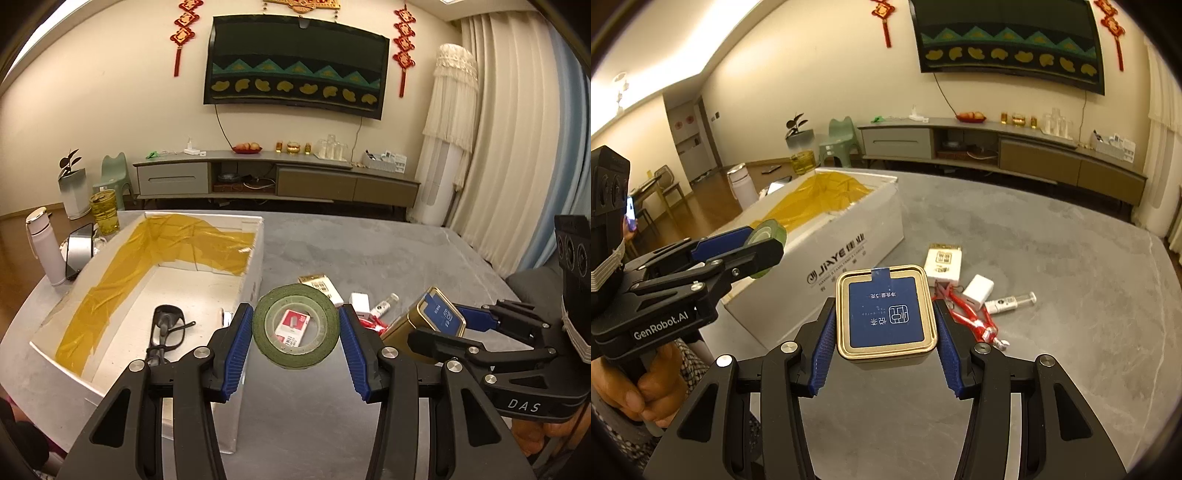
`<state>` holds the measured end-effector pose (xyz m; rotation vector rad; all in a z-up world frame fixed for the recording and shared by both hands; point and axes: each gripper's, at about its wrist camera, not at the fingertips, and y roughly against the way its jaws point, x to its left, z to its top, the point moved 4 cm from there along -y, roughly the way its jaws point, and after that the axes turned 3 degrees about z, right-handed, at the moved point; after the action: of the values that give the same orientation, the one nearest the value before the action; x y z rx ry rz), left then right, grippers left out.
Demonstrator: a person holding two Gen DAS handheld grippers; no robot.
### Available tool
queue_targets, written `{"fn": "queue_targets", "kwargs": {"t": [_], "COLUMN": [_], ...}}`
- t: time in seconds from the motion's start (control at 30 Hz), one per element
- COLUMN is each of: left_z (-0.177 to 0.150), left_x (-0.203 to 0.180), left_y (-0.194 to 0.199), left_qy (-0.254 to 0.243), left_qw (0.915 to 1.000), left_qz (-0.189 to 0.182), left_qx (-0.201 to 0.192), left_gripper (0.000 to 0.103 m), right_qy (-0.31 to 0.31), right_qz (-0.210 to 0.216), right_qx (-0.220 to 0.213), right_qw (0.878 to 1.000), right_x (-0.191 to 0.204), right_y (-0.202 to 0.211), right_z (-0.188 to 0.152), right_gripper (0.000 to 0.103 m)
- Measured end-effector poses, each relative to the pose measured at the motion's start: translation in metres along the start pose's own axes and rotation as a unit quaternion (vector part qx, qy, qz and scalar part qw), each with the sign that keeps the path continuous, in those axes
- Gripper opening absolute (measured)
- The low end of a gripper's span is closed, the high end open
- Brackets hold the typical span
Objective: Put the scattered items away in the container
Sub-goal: 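Carry the tape roll with the left tool while the right tool carries the tin to the box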
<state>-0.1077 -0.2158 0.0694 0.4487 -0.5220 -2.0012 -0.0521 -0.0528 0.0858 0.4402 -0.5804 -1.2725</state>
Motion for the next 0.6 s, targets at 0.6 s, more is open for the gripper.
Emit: {"fn": "queue_targets", "kwargs": {"t": [0.6], "left_z": [0.016], "left_x": [0.043], "left_y": [0.014], "left_qy": [0.038], "left_qw": [0.9991], "left_qz": [0.006], "left_qx": [-0.02], "left_gripper": [0.049], "right_qy": [0.011], "right_qz": [0.016], "right_qx": [-0.036], "right_qw": [0.999], "right_x": [0.043], "right_y": [0.004], "right_z": [0.034], "right_gripper": [0.053]}}
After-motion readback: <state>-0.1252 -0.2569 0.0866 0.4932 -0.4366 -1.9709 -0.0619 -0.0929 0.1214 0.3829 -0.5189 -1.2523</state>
